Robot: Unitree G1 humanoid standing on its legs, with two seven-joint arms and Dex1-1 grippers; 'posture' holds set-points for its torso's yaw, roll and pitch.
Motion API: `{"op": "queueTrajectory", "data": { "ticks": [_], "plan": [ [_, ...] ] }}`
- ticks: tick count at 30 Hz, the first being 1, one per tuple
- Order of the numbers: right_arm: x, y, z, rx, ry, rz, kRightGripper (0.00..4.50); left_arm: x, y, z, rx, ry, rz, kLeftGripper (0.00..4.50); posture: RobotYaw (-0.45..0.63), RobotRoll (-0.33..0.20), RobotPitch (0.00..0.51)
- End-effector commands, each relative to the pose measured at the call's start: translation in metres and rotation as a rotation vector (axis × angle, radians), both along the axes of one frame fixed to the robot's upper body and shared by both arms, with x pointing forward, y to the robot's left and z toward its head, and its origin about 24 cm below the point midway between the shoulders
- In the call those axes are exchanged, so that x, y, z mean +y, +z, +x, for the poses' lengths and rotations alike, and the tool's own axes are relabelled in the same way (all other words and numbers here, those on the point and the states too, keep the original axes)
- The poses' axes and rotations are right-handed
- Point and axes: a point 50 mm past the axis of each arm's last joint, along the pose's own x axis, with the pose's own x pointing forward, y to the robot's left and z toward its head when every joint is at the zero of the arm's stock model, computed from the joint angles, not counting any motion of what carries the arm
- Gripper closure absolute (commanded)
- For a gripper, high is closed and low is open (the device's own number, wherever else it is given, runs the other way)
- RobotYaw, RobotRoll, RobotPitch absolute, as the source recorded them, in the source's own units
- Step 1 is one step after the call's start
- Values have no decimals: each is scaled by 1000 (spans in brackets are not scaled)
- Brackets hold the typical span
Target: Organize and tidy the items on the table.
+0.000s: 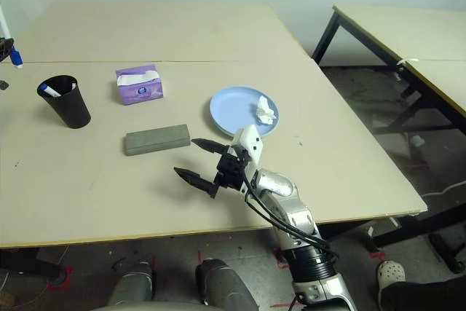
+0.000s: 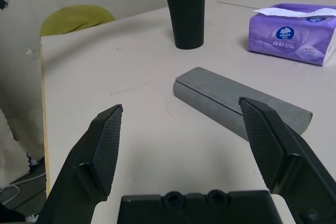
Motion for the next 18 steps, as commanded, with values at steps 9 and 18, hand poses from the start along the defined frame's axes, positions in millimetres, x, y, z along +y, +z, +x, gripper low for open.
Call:
{"op": "queueTrajectory", "data": {
  "ticks": [9, 18],
  "plan": [
    [-5, 0, -3, 10, -4, -32, 0, -15, -29, 28, 9, 46, -58, 4478, -113, 0, 93],
    [-5, 1, -4, 9, -1, -34, 0, -20, -40, 33, 27, 45, -75, 4478, -117, 0, 101]
  ]
}}
